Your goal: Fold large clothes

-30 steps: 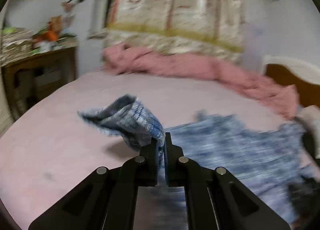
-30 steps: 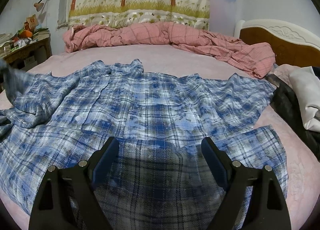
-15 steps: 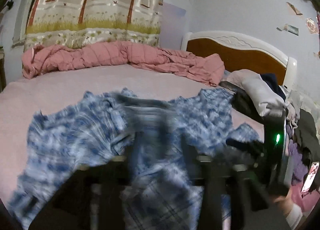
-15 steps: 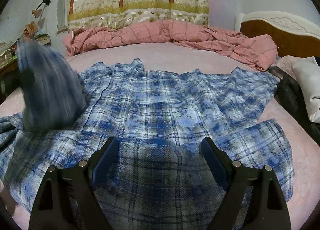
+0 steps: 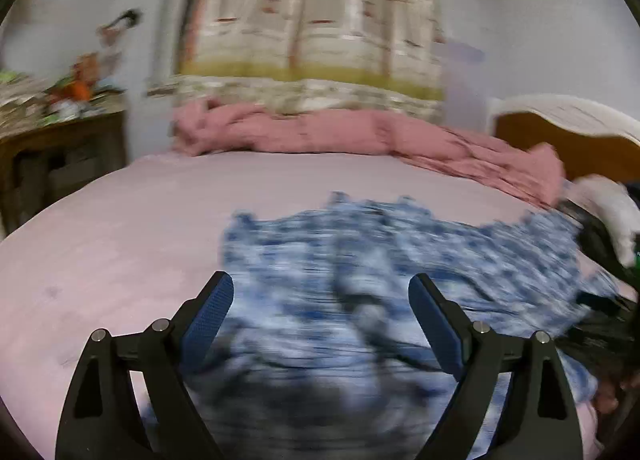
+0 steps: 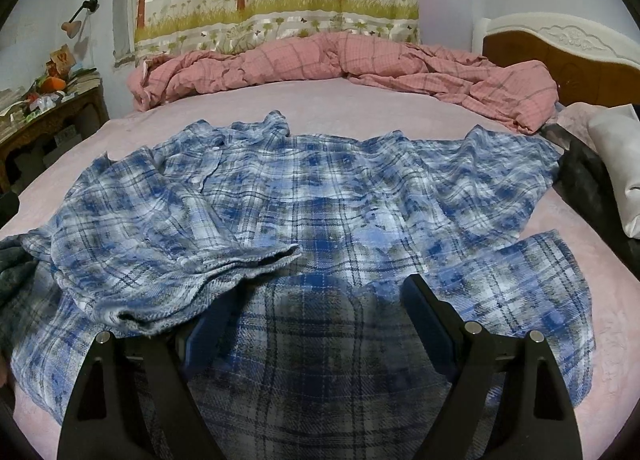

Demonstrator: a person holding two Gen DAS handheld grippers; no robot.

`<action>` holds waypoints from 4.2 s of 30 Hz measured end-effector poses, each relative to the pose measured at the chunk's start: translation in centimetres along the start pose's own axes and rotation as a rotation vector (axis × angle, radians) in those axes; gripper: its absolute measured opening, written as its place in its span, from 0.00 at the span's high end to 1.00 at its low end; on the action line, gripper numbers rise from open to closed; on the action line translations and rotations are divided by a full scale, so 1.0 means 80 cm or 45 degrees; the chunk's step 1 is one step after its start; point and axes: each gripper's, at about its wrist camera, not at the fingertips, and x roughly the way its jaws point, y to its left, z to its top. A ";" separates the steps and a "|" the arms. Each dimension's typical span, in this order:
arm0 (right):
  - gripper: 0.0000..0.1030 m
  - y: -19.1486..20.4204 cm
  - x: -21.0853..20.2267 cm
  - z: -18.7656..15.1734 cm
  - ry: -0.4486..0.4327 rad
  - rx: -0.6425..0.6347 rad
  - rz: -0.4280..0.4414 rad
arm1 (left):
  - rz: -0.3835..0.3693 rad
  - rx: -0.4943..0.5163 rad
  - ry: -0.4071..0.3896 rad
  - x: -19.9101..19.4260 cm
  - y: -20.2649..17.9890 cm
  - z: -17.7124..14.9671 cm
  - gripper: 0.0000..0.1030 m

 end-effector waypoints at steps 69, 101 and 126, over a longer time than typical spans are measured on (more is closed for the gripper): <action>0.01 -0.287 0.059 0.117 0.076 0.373 0.030 | 0.128 -0.050 0.204 0.029 0.022 -0.022 0.00; 0.96 -0.179 0.018 0.170 -0.102 0.023 0.402 | 0.127 -0.031 0.222 0.036 0.017 -0.021 0.01; 0.14 -0.096 0.003 0.057 0.000 0.052 0.271 | 0.137 -0.013 0.204 0.031 0.013 -0.020 0.01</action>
